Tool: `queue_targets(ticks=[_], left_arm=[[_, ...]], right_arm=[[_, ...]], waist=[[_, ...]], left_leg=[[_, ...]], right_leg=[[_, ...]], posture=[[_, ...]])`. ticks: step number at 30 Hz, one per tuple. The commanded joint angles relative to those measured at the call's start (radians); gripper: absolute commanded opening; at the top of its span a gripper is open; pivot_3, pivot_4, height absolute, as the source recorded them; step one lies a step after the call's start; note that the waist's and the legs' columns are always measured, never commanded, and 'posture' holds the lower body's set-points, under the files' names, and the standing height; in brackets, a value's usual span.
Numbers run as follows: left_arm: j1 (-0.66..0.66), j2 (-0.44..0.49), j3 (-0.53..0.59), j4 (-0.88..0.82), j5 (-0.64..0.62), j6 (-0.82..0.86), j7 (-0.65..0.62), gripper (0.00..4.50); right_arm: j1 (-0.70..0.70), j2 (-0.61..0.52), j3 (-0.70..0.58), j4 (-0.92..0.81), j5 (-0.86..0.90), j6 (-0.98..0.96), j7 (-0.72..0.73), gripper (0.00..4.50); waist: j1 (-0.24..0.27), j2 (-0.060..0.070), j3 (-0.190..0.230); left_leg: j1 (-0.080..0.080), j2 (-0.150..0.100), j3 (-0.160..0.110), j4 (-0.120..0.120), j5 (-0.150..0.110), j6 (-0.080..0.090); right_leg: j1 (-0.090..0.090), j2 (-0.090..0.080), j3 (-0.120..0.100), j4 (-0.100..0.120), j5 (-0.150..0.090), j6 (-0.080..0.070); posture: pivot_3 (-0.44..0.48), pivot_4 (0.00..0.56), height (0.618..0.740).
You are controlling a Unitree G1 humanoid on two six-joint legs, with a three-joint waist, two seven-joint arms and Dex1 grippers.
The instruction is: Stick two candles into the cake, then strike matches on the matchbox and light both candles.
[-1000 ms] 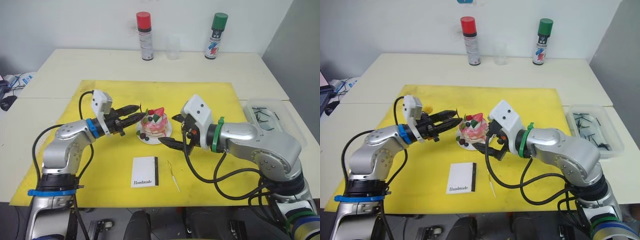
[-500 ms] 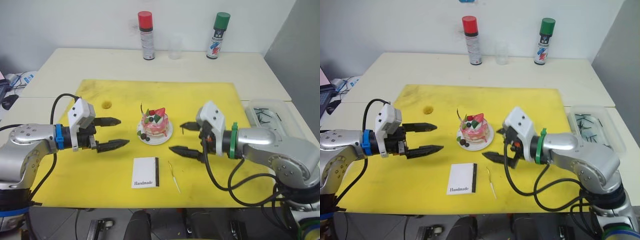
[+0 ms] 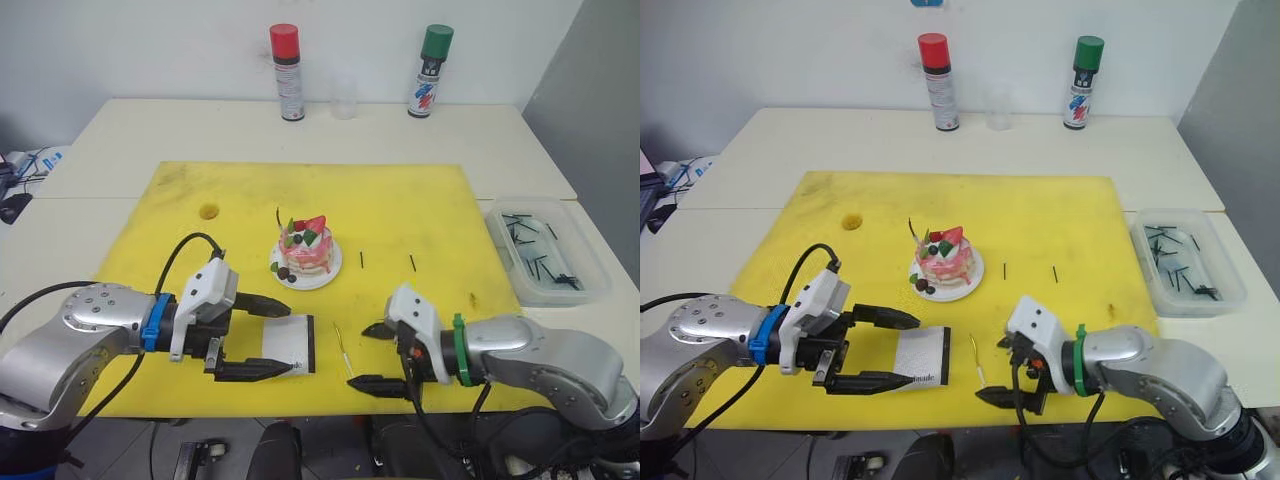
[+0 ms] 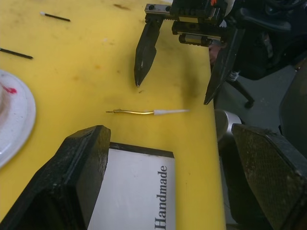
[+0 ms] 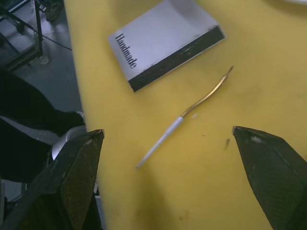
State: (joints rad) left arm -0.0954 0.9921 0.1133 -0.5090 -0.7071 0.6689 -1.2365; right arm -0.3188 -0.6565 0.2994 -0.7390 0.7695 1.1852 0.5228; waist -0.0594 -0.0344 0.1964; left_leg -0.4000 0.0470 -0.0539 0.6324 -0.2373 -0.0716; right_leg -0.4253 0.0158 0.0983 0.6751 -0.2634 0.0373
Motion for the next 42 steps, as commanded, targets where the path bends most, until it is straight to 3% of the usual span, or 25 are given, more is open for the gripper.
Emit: queue_targets(ticks=[1, 2, 6, 16, 17, 30, 37, 40, 42], left_arm=[[0.011, 0.013, 0.010, -0.039, -0.026, -0.002, -0.013, 4.47], [0.018, 0.012, 0.009, -0.043, -0.025, -0.004, -0.013, 4.47], [0.049, 0.013, 0.005, -0.054, -0.005, -0.026, -0.018, 4.50], [0.079, 0.004, 0.007, -0.066, -0.001, -0.041, -0.001, 4.50], [0.082, 0.004, 0.008, -0.066, -0.001, -0.043, 0.001, 4.50], [0.072, -0.015, 0.004, -0.036, 0.008, -0.065, 0.022, 4.50], [0.130, 0.038, 0.037, -0.003, 0.043, -0.100, -0.027, 4.50], [0.129, 0.035, 0.028, -0.005, 0.042, -0.105, -0.024, 4.50], [0.131, 0.035, 0.026, -0.007, 0.042, -0.107, -0.024, 4.50]], right_arm=[[0.007, 0.020, 0.025, -0.002, -0.019, 0.004, -0.021, 4.50], [0.005, 0.028, 0.031, 0.008, -0.024, 0.007, -0.026, 4.50], [-0.002, 0.055, 0.050, 0.036, -0.028, 0.031, -0.033, 3.63], [0.008, 0.115, 0.040, 0.087, -0.016, 0.099, -0.039, 0.11], [0.007, 0.121, 0.033, 0.088, -0.014, 0.105, -0.040, 0.03], [-0.075, 0.136, -0.201, 0.043, 0.170, 0.241, -0.016, 0.03], [-0.072, 0.108, -0.233, 0.005, 0.213, 0.255, -0.045, 0.03], [-0.049, 0.112, -0.181, 0.003, 0.173, 0.228, -0.067, 0.60], [-0.045, 0.133, -0.159, 0.017, 0.153, 0.231, -0.100, 1.23]], waist=[[0.000, 0.000, 0.000], [0.000, 0.000, 0.000], [0.000, 0.000, 0.000], [0.000, 0.000, 0.000], [0.000, 0.000, 0.000], [0.000, 0.000, 0.000], [-0.001, 0.000, 0.000], [0.000, 0.000, 0.000], [-0.001, 0.000, 0.000]], left_leg=[[0.000, 0.000, 0.000, 0.000, 0.000, 0.000], [0.000, 0.000, 0.000, 0.000, 0.000, 0.000], [0.000, 0.000, 0.000, 0.000, 0.000, 0.000], [0.000, 0.000, 0.000, -0.001, 0.000, 0.000], [0.000, 0.000, 0.000, -0.002, 0.000, 0.000], [0.001, 0.000, 0.000, -0.001, 0.000, 0.000], [0.001, 0.000, 0.000, -0.002, 0.000, 0.000], [0.001, 0.000, 0.000, -0.002, 0.000, 0.000], [0.001, 0.000, 0.000, -0.002, 0.000, 0.000]], right_leg=[[0.000, 0.000, 0.000, 0.000, 0.000, 0.000], [0.000, 0.000, 0.000, 0.000, 0.000, 0.000], [0.000, 0.000, 0.000, 0.000, 0.000, 0.000], [0.000, 0.000, 0.000, 0.000, 0.000, -0.001], [0.000, 0.000, -0.001, 0.000, 0.000, 0.000], [0.000, 0.000, 0.000, 0.001, 0.000, 0.000], [0.000, 0.000, -0.001, 0.001, 0.000, -0.001], [0.000, 0.000, -0.001, 0.001, -0.001, -0.001], [0.000, 0.000, 0.000, 0.001, -0.001, -0.001]], posture=[[0.000, 0.150, 0.740], [0.000, 0.150, 0.740], [0.000, 0.150, 0.740], [0.000, 0.150, 0.740], [0.000, 0.150, 0.740], [0.000, 0.150, 0.740], [0.000, 0.150, 0.740], [0.000, 0.150, 0.740], [0.000, 0.150, 0.740]])
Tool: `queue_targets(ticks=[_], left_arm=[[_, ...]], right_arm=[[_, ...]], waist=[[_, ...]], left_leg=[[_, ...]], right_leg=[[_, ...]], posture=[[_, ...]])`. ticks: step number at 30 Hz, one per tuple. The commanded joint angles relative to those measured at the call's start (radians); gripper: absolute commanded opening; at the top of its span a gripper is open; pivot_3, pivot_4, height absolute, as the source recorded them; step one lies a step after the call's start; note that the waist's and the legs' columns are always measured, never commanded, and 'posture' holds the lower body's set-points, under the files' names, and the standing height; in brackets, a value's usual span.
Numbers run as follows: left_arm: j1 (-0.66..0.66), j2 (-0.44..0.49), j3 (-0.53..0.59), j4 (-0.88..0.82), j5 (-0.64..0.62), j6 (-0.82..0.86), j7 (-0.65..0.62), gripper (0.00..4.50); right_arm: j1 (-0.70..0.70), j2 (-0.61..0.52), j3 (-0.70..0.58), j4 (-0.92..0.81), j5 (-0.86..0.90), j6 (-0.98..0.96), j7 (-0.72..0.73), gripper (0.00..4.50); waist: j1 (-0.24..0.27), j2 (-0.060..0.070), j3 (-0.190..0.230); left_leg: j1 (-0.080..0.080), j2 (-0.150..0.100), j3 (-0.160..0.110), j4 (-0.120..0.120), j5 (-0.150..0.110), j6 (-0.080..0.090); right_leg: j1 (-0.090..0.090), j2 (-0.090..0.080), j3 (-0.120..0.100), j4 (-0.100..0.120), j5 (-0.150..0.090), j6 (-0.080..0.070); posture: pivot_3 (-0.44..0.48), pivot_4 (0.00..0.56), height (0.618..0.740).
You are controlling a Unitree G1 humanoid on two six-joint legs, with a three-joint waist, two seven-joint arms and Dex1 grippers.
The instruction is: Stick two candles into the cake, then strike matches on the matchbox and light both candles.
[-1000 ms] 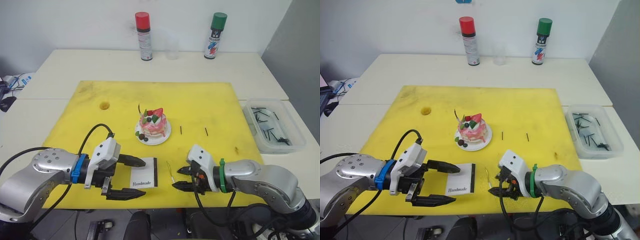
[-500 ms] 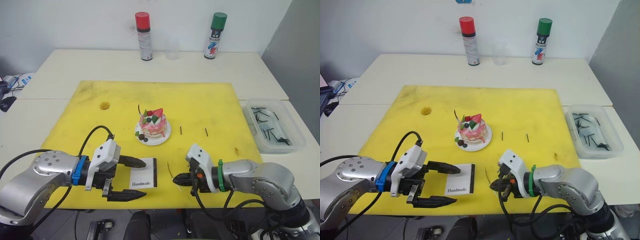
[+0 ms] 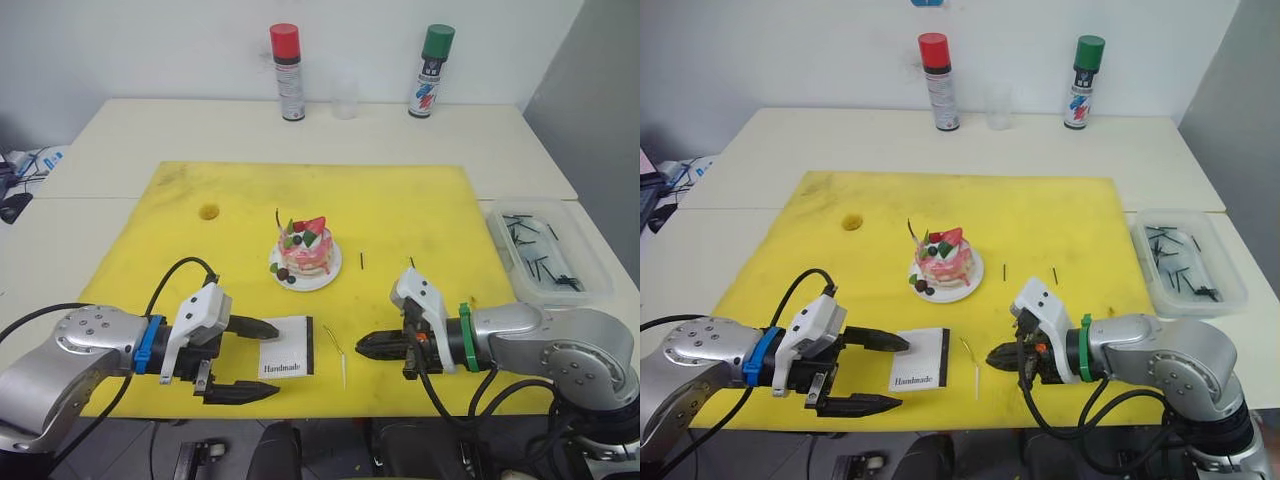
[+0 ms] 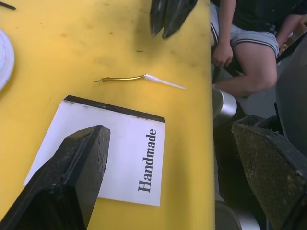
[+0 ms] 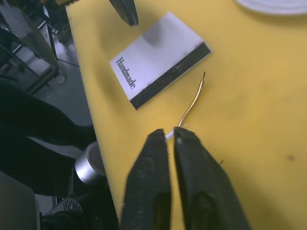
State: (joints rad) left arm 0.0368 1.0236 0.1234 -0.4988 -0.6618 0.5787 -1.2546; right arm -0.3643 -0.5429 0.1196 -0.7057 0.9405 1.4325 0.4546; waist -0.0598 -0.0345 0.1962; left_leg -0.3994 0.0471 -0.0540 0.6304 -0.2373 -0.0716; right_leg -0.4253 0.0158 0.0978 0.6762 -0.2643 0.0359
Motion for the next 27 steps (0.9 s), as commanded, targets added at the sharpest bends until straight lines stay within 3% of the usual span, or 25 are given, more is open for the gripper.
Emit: queue_targets(ticks=[1, 2, 22, 25, 27], left_arm=[[0.000, 0.004, 0.016, -0.017, -0.002, -0.018, -0.007, 4.50], [0.001, 0.004, 0.015, -0.016, 0.000, -0.020, -0.007, 4.50], [-0.020, -0.023, -0.015, -0.018, 0.007, -0.026, 0.024, 4.50], [-0.025, -0.030, -0.023, -0.020, 0.007, -0.025, 0.032, 4.50], [-0.028, -0.034, -0.027, -0.021, 0.007, -0.024, 0.036, 4.50]], right_arm=[[0.002, 0.032, 0.026, -0.007, -0.022, -0.009, -0.044, 1.58], [0.005, 0.047, 0.027, 0.004, -0.018, 0.002, -0.051, 1.90], [0.028, 0.174, 0.094, 0.105, -0.061, 0.058, -0.124, 1.90], [0.030, 0.182, 0.102, 0.110, -0.062, 0.063, -0.124, 1.33], [0.031, 0.185, 0.100, 0.111, -0.061, 0.065, -0.123, 0.68]], waist=[[0.000, 0.000, 0.000], [0.000, 0.000, 0.000], [-0.004, 0.000, 0.000], [-0.008, 0.000, 0.000], [-0.011, 0.000, 0.000]], left_leg=[[0.000, 0.000, 0.000, 0.000, 0.000, 0.000], [0.000, 0.000, 0.000, 0.000, 0.000, 0.000], [0.001, 0.000, 0.000, 0.000, 0.000, 0.000], [0.002, 0.000, 0.000, 0.000, 0.000, 0.000], [0.002, 0.001, 0.000, 0.000, 0.000, 0.000]], right_leg=[[0.000, 0.000, 0.000, 0.000, 0.000, 0.000], [0.000, 0.000, 0.000, 0.000, 0.000, 0.000], [0.000, 0.000, 0.000, 0.001, 0.000, 0.000], [0.000, 0.001, 0.000, 0.002, 0.000, 0.000], [0.000, 0.001, 0.000, 0.002, 0.000, 0.000]], posture=[[0.000, 0.150, 0.740], [0.000, 0.150, 0.740], [0.000, 0.150, 0.740], [0.000, 0.150, 0.740], [0.000, 0.150, 0.740]])
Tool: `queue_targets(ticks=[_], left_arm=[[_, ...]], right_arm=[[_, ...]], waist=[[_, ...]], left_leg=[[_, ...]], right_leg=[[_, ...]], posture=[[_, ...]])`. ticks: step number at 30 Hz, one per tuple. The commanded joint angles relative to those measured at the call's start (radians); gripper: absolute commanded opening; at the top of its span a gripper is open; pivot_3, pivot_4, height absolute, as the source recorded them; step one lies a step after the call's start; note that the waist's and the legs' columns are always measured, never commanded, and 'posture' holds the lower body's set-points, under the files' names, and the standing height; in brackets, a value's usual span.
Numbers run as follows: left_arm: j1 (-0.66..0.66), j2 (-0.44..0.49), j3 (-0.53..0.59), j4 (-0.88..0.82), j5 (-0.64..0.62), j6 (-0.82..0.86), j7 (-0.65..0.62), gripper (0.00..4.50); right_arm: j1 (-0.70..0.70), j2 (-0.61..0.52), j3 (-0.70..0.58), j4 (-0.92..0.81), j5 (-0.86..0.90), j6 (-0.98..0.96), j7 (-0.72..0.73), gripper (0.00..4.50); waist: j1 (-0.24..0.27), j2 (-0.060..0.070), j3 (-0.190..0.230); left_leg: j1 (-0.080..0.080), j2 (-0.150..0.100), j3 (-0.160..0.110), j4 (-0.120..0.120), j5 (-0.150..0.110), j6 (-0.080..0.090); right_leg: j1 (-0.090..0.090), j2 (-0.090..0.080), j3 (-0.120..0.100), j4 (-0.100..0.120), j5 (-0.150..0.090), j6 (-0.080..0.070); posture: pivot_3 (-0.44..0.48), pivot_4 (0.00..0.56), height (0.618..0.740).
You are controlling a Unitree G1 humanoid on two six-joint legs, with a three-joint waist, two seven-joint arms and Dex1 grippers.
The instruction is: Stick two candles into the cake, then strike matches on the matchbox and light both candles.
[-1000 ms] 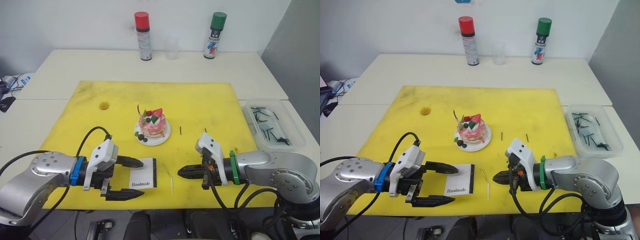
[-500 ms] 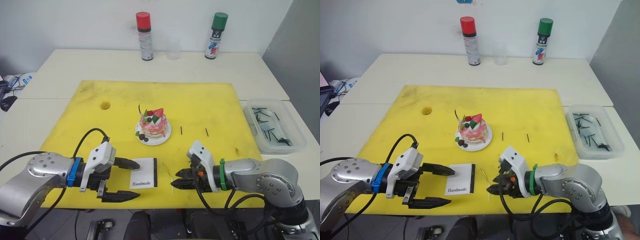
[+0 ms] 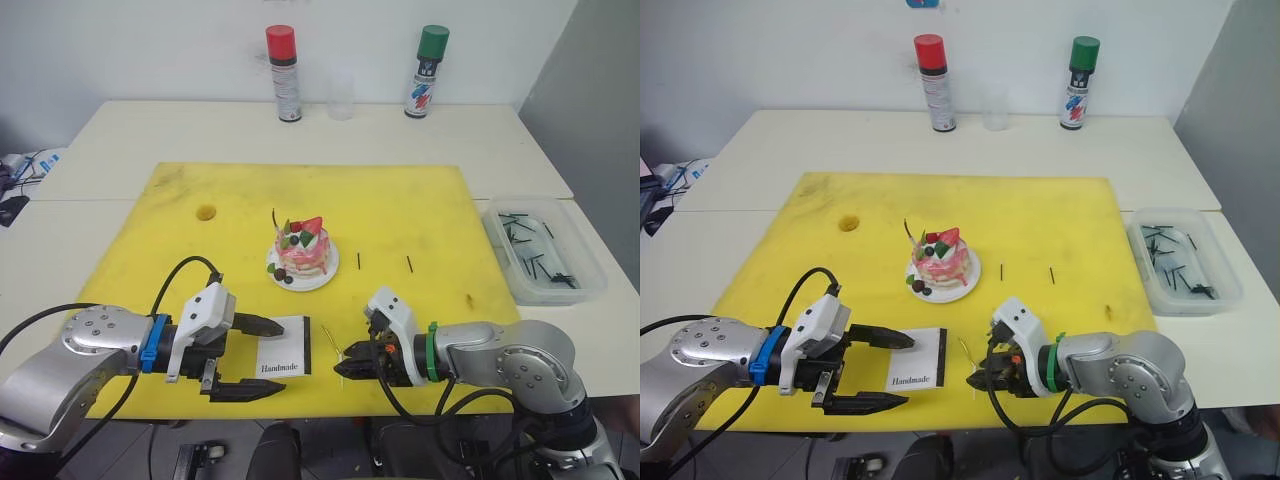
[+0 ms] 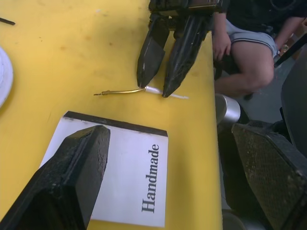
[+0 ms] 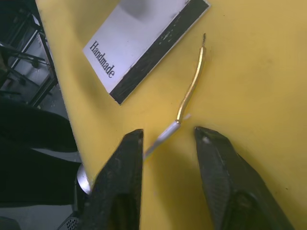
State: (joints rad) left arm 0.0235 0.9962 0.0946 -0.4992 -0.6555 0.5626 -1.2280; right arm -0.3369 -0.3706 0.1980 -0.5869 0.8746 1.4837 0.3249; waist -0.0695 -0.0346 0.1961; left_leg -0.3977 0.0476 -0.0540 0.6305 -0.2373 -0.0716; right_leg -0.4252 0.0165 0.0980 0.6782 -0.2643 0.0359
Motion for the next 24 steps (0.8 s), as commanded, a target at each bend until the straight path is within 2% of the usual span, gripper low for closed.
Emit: queue_targets(ticks=[1, 2, 7, 14, 22, 24], left_arm=[[-0.016, -0.009, 0.000, -0.021, 0.001, -0.009, 0.012, 4.50], [-0.016, -0.010, -0.001, -0.021, 0.000, -0.009, 0.013, 4.50], [-0.018, -0.014, -0.007, -0.022, -0.002, -0.009, 0.022, 4.50], [-0.028, -0.025, -0.010, -0.015, -0.002, -0.006, 0.030, 4.50], [-0.058, -0.048, -0.024, -0.024, -0.040, 0.024, 0.039, 4.50], [-0.080, -0.056, -0.030, -0.045, -0.098, 0.068, 0.033, 4.50]], right_arm=[[0.003, 0.017, 0.015, -0.007, 0.008, 0.017, 0.007, 0.26], [0.002, 0.020, 0.010, -0.006, 0.010, 0.021, 0.007, 0.02], [-0.021, 0.021, -0.053, -0.019, 0.041, 0.056, 0.016, 0.02], [-0.077, 0.004, -0.208, -0.038, 0.141, 0.131, 0.027, 0.02], [-0.117, -0.226, -0.337, -0.035, 0.272, 0.131, 0.062, 0.02], [-0.109, -0.375, -0.324, -0.077, 0.228, 0.085, 0.120, 0.02]], waist=[[-0.003, 0.000, 0.000], [-0.004, 0.000, 0.000], [-0.009, 0.000, 0.000], [-0.009, 0.000, 0.000], [-0.011, 0.000, 0.000], [-0.010, 0.001, 0.001]], left_leg=[[0.000, 0.000, 0.000, 0.000, 0.000, 0.000], [0.000, 0.000, 0.000, 0.000, 0.000, 0.000], [-0.001, 0.000, 0.000, 0.000, 0.000, 0.000], [-0.001, 0.000, 0.000, 0.000, 0.000, 0.000], [-0.001, -0.001, 0.000, 0.000, 0.000, 0.000], [-0.001, 0.000, 0.000, 0.000, 0.000, 0.000]], right_leg=[[0.000, 0.000, 0.000, 0.000, 0.000, 0.000], [0.000, 0.000, 0.000, 0.000, 0.000, 0.000], [0.000, 0.000, 0.000, -0.001, 0.001, 0.002], [0.000, 0.000, 0.000, 0.000, 0.001, 0.002], [0.000, 0.000, 0.000, 0.000, 0.002, 0.004], [0.000, 0.000, 0.000, 0.000, 0.002, 0.005]], posture=[[0.000, 0.150, 0.740], [0.000, 0.150, 0.740], [0.000, 0.150, 0.740], [0.000, 0.150, 0.740], [0.000, 0.150, 0.740], [0.000, 0.150, 0.740]])
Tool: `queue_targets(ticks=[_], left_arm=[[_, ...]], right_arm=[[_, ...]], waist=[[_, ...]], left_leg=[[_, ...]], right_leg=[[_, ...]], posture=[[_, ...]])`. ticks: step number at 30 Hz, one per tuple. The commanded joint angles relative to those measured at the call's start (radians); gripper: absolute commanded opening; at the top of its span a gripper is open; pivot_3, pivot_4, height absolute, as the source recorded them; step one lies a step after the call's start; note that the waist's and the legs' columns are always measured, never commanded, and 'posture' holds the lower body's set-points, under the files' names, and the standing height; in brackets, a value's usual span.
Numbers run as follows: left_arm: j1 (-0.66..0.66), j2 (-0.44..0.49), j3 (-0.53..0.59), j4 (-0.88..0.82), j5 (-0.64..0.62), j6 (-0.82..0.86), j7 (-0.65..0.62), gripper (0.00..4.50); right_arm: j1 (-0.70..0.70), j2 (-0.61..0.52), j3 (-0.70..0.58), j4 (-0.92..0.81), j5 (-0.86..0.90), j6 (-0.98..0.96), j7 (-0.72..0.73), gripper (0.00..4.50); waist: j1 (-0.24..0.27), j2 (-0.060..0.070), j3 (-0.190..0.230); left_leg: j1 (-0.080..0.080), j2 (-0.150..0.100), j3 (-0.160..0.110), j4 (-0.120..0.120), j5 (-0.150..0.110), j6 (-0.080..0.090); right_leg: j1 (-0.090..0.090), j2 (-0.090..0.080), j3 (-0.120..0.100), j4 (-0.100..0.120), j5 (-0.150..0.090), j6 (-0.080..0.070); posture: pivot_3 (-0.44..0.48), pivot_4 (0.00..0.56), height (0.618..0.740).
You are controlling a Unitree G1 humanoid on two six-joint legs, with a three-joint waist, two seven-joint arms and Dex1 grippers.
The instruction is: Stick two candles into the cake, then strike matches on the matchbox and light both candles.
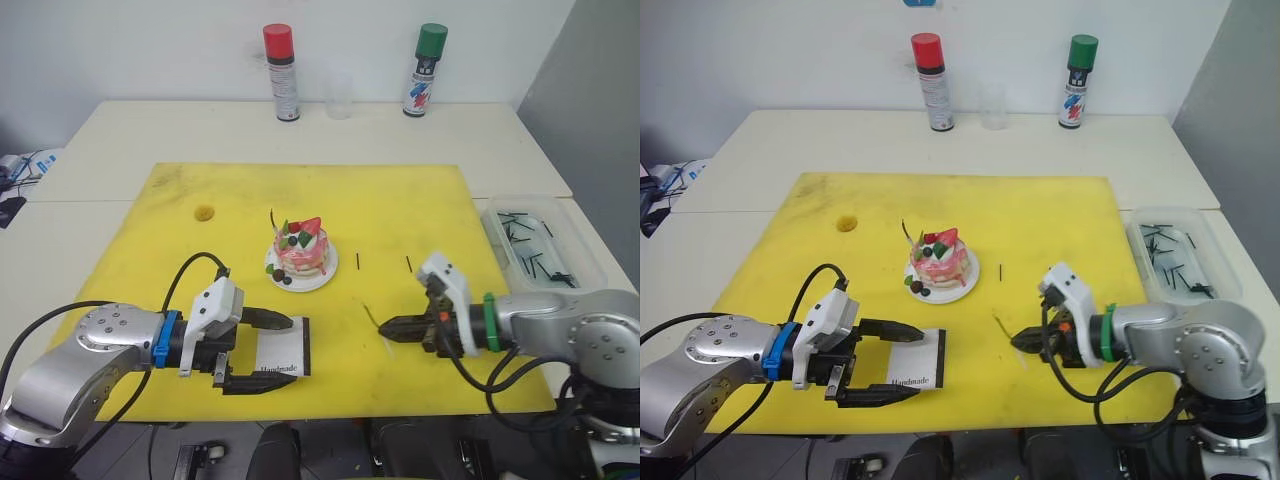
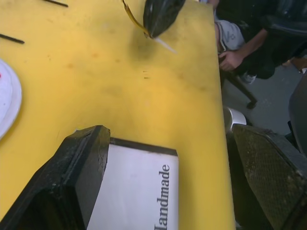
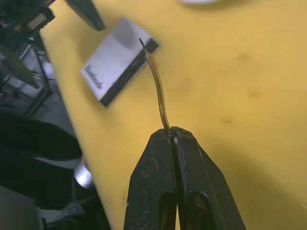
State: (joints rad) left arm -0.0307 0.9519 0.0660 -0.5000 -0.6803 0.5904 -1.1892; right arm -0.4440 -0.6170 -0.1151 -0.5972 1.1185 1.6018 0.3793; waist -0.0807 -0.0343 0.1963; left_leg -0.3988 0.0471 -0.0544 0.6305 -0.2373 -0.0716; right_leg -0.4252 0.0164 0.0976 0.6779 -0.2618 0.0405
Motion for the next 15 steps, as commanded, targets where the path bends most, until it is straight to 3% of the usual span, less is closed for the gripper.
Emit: queue_targets(ticks=[1, 7, 15], left_arm=[[-0.038, -0.014, -0.007, -0.052, -0.093, 0.055, -0.012, 4.50], [-0.127, -0.067, -0.059, -0.060, -0.151, 0.095, -0.010, 4.50], [-0.145, -0.103, -0.140, -0.107, -0.157, 0.100, -0.014, 4.50]], right_arm=[[0.010, -0.202, -0.001, -0.086, -0.041, -0.065, 0.098, 0.02], [0.159, -0.518, 0.017, -0.133, -0.210, -0.289, 0.260, 0.02], [0.472, -0.685, -0.046, -0.148, -0.396, -0.492, 0.374, 0.02]], waist=[[0.004, 0.001, 0.001], [0.014, 0.000, 0.000], [0.022, 0.000, 0.000]], left_leg=[[0.000, 0.000, 0.000, 0.000, 0.000, 0.000], [-0.001, -0.001, 0.000, 0.000, 0.000, 0.000], [0.000, -0.001, 0.001, 0.001, 0.000, 0.000]], right_leg=[[0.000, 0.000, 0.000, 0.000, 0.000, 0.000], [0.001, -0.001, 0.000, -0.003, 0.000, 0.001], [0.001, -0.001, 0.001, -0.003, 0.000, 0.002]], posture=[[0.000, 0.150, 0.740], [0.000, 0.150, 0.740], [0.000, 0.150, 0.740]])
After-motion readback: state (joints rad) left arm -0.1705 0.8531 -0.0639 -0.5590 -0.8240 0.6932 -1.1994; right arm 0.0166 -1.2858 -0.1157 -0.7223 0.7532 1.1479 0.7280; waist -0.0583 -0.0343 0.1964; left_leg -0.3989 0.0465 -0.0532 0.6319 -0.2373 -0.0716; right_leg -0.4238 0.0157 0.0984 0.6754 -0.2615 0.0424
